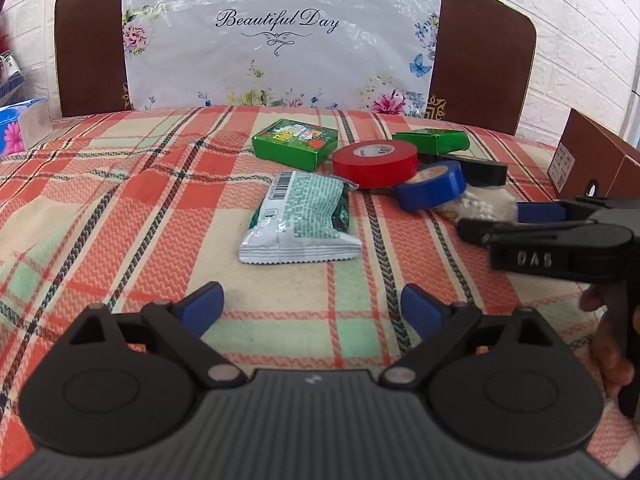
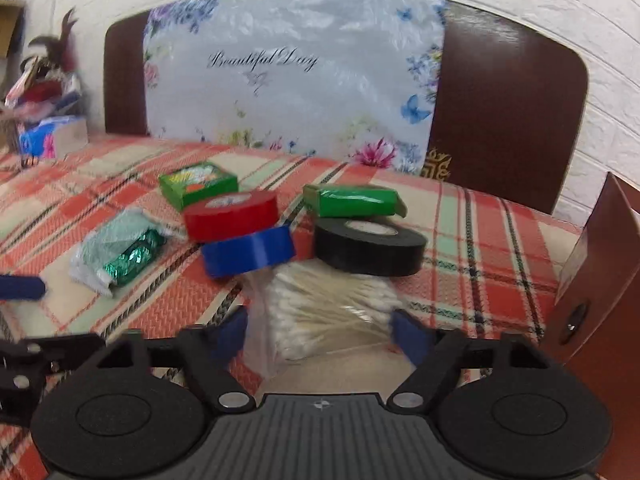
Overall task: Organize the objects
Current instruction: 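Move the left gripper to the bag of cotton swabs, then grasp the cotton swab bag with the left gripper and lift it, then lower the cotton swab bag into the brown box and open the left gripper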
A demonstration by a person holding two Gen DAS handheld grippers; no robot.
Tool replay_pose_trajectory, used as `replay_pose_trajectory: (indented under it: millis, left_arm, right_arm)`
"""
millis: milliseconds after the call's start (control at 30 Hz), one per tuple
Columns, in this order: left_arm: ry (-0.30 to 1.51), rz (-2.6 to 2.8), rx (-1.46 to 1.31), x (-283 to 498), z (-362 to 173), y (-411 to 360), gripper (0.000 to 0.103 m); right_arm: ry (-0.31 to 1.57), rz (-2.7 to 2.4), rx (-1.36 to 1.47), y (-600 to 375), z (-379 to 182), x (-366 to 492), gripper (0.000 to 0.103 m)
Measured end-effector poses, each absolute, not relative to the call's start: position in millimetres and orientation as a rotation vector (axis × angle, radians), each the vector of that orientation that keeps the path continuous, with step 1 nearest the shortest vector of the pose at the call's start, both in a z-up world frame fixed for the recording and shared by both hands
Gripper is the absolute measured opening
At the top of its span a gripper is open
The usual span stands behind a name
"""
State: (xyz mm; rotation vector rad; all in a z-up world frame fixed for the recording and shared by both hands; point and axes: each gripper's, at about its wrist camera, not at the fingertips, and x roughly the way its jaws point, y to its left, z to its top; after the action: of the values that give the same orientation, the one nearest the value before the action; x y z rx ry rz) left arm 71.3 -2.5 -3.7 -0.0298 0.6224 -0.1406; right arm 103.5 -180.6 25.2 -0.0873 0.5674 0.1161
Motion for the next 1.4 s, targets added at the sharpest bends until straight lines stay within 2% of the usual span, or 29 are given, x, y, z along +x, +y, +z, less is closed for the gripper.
replay_pose_trajectory:
  millis: [67, 367, 400, 433, 467, 600, 700, 767, 800, 833, 933, 967, 1200, 1333, 1400]
  left_arm:
    - [0.623, -0.140, -0.031, 71.0, -3.6, -2.2, 0.096]
    - [0.639, -0.151, 0.014, 64.5, -3.3, -7.1, 0.096]
    - [0.646, -0.170, 0.013, 63.8, -1.5, -7.8, 0.095]
    - [0.656, -0.192, 0.000, 62.8, 1.3, -8.9, 0.093]
    - [0.669, -0.221, -0.035, 62.0, 5.1, -9.5, 0.092]
    - [0.725, -0.437, -0.233, 59.9, 24.3, -18.8, 0.091]
    - [0.769, -0.537, -0.190, 55.2, 25.9, -44.8, 0.091]
    - [0.849, -0.612, -0.164, 56.3, 13.4, -64.1, 0.078]
    - [0.823, -0.608, -0.120, 49.4, 10.1, -75.5, 0.078]
    - [0.788, -0.613, -0.065, 42.5, 9.9, -84.9, 0.064]
    - [0.789, -0.649, -0.055, 39.8, 19.4, -98.9, 0.043]
    - [0.780, -0.679, -0.067, 40.5, 27.1, -102.0, 0.041]
    - [0.578, -0.856, 0.024, 42.0, 90.2, -165.0, 0.040]
    - [0.532, -0.900, 0.078, 63.0, 103.3, -210.5, 0.040]
    - [0.512, -0.897, 0.105, 74.6, 106.6, -233.2, 0.044]
  right_arm:
    - [0.571, 0.121, -0.062, -184.6, 25.6, 88.1, 0.055]
    - [0.570, 0.157, -0.063, -186.8, 19.1, -37.9, 0.055]
    - [0.566, 0.148, -0.058, -187.7, 18.5, -45.7, 0.058]
    - [0.563, 0.142, -0.055, -189.1, 18.4, -50.5, 0.068]
    - [0.565, 0.146, -0.048, -191.2, 18.2, -52.3, 0.072]
    - [0.582, 0.149, -0.031, -192.0, 17.0, -47.1, 0.075]
    - [0.586, 0.162, -0.040, -186.4, 16.7, -43.6, 0.075]
    - [0.583, 0.182, -0.049, -183.3, 16.6, -38.8, 0.067]
    - [0.577, 0.193, -0.058, -180.0, 16.2, -37.3, 0.051]
    - [0.574, 0.198, -0.063, -178.5, 16.6, -35.4, 0.034]
    - [0.548, 0.154, -0.038, -183.4, 19.5, -36.5, 0.028]
    - [0.513, 0.129, -0.044, -185.8, 23.0, -39.8, 0.028]
    - [0.235, -0.099, -0.135, -216.2, 63.7, -45.2, 0.024]
    - [0.196, -0.201, -0.150, -248.8, 77.3, -28.1, 0.023]
    - [0.193, -0.254, -0.160, -266.5, 79.9, -12.2, 0.023]
